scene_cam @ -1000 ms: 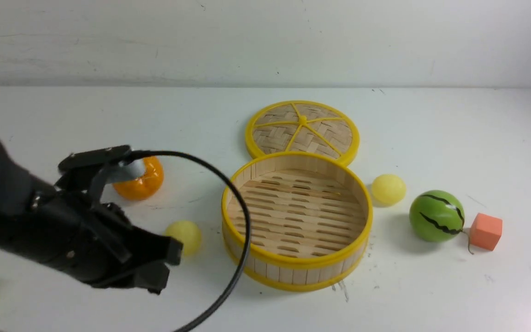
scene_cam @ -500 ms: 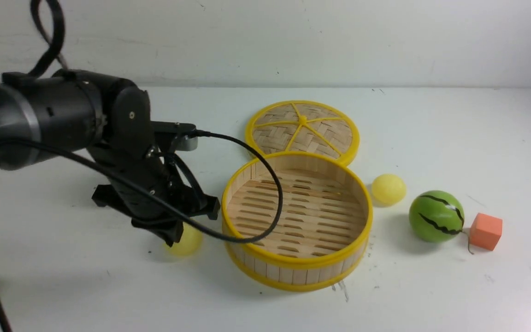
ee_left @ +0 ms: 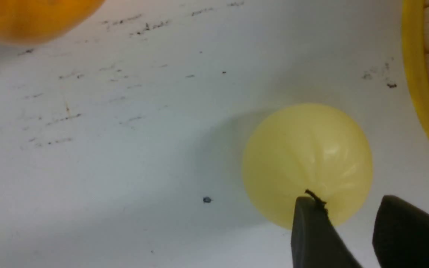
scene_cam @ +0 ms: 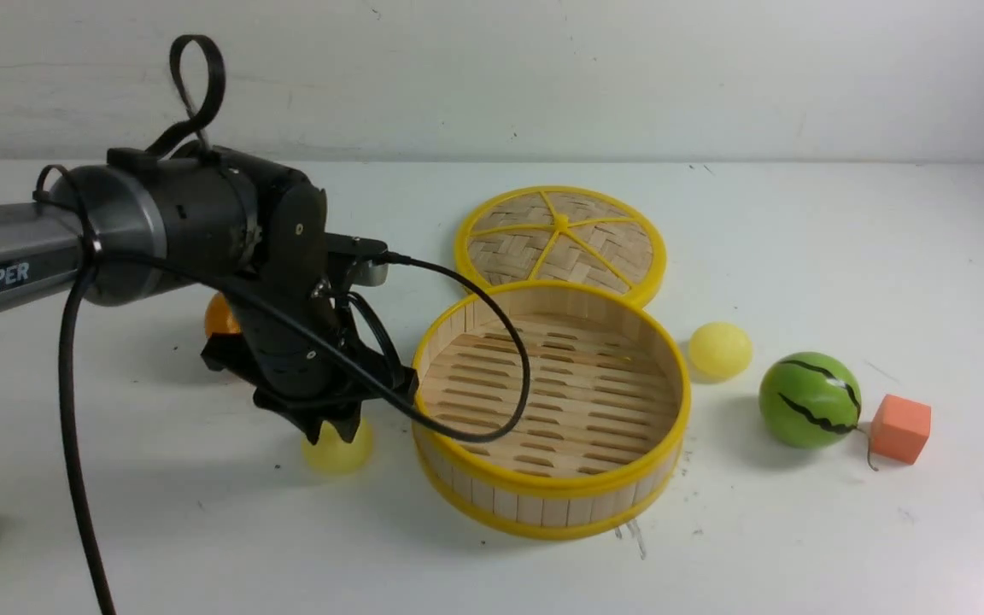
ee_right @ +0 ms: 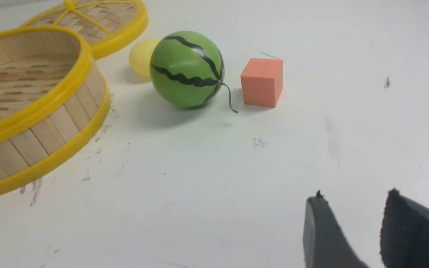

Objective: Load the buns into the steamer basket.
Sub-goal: Use the left arm to grab a steamed stuffed bun, then use the left arm to put the steamed stuffed bun into the steamer

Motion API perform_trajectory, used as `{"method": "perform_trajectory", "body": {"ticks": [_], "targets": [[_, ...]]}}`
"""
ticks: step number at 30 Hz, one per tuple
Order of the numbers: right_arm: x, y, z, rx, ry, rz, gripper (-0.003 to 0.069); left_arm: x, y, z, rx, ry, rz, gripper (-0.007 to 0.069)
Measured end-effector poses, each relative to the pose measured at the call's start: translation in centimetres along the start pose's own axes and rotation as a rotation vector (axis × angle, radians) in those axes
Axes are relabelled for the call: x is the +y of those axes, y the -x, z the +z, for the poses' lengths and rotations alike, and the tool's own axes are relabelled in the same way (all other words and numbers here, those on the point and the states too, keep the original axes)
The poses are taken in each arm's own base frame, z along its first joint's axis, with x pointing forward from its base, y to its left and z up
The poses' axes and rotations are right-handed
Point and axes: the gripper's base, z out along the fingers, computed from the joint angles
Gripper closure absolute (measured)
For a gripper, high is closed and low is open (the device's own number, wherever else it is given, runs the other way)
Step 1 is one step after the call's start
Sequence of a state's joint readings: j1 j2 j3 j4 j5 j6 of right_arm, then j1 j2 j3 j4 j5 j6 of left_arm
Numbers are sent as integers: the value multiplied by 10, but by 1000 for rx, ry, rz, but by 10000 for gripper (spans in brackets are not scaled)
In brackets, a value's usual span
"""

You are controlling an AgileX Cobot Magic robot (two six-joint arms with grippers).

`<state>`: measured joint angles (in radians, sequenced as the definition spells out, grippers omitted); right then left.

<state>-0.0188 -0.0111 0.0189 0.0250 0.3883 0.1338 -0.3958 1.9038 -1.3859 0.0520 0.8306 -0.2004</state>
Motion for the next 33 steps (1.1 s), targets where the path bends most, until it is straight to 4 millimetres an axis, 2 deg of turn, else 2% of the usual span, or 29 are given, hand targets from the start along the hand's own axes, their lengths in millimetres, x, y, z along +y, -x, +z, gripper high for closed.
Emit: {"method": "perform_trajectory", "body": {"ticks": [8,13,17,21,24,25,29,30,31,32,33], "targets": [[0,0,0,0,0,0,420,-1,3,17,-12,4,9,387],[0,0,0,0,0,0,420,0,6,18,-42,12,24,408],[0,0,0,0,0,0,420,0,7,18,-49,12,26,501],[0,0,0,0,0,0,420,0,5,18,-30,16,29,638],[0,0,0,0,0,0,420,1,3,16,-9,21,36,638],[0,0,0,0,0,0,420,1,3,12,-6,22,36,638],[0,0,0,0,0,0,420,-6,6,-23,-51,10,63,638],[0,0,0,0,0,0,420,-16,10,-49,-117,-8,94,638],[0,0,0,0,0,0,420,-17,11,-52,-125,-11,97,638],[0,0,0,0,0,0,420,-27,14,-71,-179,-34,117,638],[0,0,0,0,0,0,420,-33,17,-81,-208,-52,128,638]]}}
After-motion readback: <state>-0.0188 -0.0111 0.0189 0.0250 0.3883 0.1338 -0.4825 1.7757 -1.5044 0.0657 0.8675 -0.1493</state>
